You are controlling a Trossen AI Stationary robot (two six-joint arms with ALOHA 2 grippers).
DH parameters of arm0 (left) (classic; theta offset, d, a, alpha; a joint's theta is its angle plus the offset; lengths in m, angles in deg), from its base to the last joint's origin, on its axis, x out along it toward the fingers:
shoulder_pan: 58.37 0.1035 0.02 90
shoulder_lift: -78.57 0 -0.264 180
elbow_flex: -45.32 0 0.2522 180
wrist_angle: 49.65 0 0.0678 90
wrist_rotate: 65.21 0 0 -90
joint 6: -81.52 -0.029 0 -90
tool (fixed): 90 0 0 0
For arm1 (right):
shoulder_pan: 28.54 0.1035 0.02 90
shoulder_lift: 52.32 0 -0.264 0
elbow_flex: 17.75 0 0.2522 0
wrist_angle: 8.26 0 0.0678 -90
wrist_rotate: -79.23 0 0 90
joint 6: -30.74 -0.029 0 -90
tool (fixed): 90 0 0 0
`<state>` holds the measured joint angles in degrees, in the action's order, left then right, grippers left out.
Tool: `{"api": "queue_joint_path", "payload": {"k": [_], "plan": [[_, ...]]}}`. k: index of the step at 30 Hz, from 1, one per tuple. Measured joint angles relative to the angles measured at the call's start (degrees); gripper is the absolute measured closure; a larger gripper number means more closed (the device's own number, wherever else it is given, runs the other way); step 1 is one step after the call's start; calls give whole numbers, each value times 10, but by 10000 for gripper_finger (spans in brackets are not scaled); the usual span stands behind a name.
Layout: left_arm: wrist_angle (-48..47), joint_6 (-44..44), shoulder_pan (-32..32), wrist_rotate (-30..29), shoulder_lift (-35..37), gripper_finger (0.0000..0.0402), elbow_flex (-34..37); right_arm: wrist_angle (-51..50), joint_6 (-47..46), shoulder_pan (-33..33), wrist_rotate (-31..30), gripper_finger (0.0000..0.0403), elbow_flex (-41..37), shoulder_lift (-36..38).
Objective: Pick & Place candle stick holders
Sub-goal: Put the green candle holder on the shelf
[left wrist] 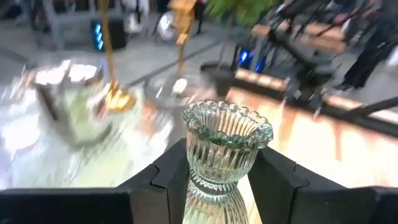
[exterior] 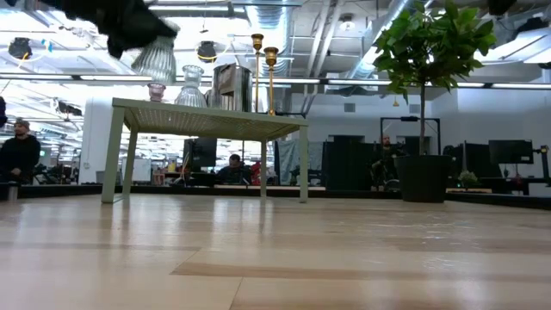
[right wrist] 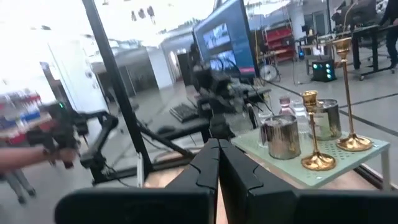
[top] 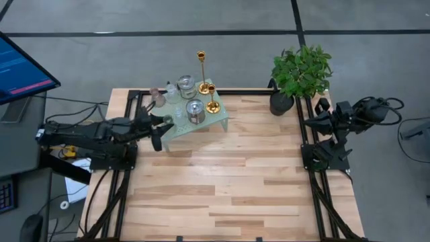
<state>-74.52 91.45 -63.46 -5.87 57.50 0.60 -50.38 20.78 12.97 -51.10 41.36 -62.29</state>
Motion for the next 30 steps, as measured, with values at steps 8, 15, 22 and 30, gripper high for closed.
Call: {"api": "queue_joint_path", "payload": {"k": [8,15,22,30], "plan": [[-49,0,60,25,32,262,-1,21,-4,0,4,402,-37,44],[-69,-20,78,29,96,262,0,22,-6,0,2,403,-44,44],[22,-12,78,73,128,262,89,22,11,0,0,403,-44,44],[36,9,78,83,134,262,121,8,11,0,-2,403,-44,55]]}}
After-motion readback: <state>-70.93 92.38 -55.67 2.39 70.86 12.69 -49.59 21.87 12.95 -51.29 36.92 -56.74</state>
